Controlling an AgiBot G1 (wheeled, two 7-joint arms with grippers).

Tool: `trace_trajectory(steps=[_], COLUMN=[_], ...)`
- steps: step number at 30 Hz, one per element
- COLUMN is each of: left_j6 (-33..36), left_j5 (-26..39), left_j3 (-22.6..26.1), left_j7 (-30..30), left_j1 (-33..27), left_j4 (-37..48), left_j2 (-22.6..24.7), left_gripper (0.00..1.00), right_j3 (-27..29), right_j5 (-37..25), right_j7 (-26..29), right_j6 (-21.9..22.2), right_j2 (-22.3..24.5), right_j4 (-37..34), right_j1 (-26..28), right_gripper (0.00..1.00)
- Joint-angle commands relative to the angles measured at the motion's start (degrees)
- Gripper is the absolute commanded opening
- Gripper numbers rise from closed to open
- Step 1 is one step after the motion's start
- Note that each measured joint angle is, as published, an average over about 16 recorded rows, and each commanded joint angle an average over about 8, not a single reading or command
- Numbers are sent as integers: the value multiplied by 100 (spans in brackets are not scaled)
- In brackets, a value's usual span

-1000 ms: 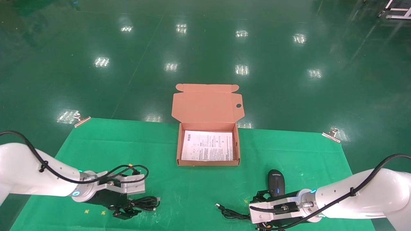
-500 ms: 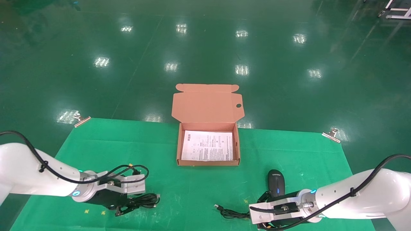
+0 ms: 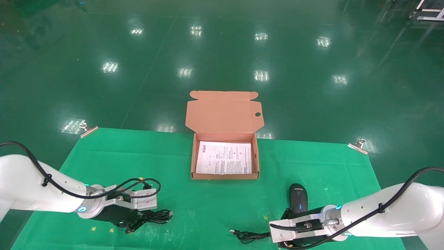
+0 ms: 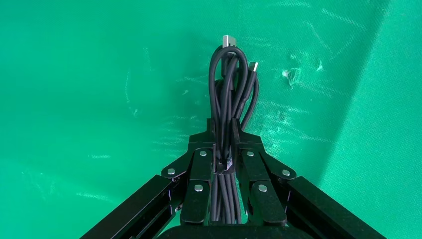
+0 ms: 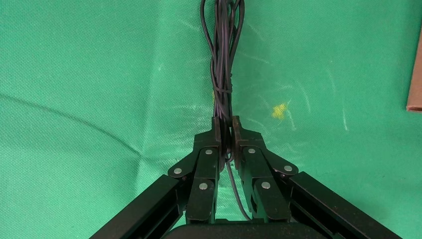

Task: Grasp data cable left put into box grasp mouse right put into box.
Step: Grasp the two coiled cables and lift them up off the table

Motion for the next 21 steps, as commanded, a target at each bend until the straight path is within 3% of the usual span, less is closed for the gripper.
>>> trace_trajectory(steps=[1,14,21], left_j6=[-1,105,-295], left_j5=[0,-343,-102], left_j3=[1,-419,-558], left_j7=[5,-43,-225], left_j1=[-4,-388,-700], left_j4=[12,-1559,-2316], left_j2=[6,-732,-713], left_gripper=[0,0,0], right_j3=[0,818,1016], right_j5=[2,266,153], right_j7=[-9,873,902], right_j6=[-1,497,823], right_j2=[-11,1184,851], right_j4=[-26,1845,2093], right_j1=[10,413,1073], right_gripper=[0,0,0])
